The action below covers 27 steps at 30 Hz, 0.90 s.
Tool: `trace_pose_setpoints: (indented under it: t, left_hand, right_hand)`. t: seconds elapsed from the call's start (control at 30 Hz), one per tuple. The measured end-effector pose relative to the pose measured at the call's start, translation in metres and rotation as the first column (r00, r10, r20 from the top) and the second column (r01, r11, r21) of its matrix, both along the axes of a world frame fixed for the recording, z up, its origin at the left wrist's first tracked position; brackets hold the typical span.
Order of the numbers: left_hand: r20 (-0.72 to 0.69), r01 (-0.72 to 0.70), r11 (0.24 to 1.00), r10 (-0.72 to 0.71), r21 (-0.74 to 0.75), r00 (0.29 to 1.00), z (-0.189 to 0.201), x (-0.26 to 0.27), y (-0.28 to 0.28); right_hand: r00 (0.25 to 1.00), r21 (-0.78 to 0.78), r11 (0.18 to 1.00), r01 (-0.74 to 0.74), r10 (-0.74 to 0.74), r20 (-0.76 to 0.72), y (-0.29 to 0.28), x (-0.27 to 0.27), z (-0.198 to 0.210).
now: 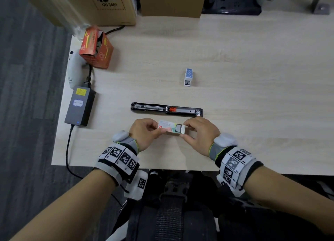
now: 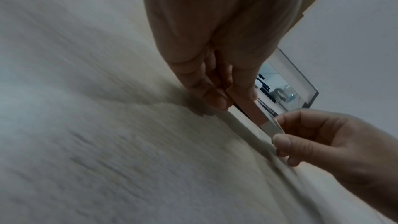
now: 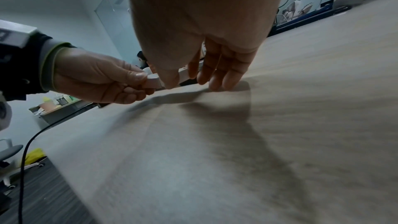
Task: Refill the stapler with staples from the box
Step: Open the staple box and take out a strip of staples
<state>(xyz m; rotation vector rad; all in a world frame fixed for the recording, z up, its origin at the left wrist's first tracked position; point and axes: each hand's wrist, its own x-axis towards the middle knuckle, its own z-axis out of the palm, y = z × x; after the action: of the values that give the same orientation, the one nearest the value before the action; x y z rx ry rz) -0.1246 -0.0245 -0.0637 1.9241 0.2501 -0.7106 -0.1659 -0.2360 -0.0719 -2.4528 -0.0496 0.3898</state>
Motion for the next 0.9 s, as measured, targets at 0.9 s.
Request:
trace_pose_setpoints:
  t: [0.9]
  left_hand:
    - [0.431, 0.431, 0.725, -0.675, 0.537, 0.599, -0.015, 0.002, -0.024]
  right_hand:
    - [0.999, -0.101, 0.994, -0.040, 0.041, 0.010, 0.001, 0.006, -0.004]
